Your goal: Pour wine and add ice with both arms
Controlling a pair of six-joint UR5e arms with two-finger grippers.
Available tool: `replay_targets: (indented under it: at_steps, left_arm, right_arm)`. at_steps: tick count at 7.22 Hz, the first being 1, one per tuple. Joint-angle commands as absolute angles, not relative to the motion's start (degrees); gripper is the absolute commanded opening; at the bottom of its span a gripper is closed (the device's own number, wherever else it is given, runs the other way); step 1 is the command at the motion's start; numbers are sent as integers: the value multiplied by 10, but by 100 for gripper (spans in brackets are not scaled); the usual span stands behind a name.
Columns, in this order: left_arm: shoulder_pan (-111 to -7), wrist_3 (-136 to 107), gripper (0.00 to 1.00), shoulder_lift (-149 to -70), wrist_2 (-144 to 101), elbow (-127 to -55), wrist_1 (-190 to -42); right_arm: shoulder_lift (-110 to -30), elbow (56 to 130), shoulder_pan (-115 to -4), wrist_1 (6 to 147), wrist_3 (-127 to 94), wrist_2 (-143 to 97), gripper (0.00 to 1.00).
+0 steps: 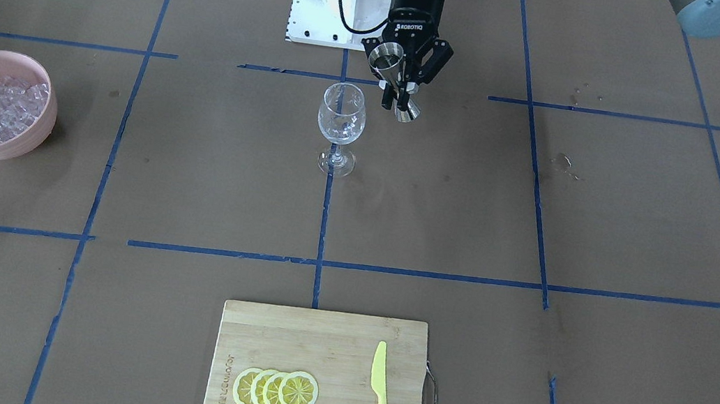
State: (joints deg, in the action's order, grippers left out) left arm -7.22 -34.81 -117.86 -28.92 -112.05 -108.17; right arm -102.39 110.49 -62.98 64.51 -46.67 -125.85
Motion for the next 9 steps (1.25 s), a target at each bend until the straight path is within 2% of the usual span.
replay_targets:
  at_steps: [1,5,9]
  left_arm:
    - [-72,-280,0,-1178,-285,-1118,-1080]
    - [-74,-122,0,-1177,-252,-1114,-1071]
    - [-71,-76,0,-1177,-237,-1099,-1063]
  right_arm:
    - [-1024,1105,-630,645,-467,-1259,100]
    - [-1023,1104,-629,645,-467,-1260,100]
    - [-1022,1103,-629,646,-467,-1260,100]
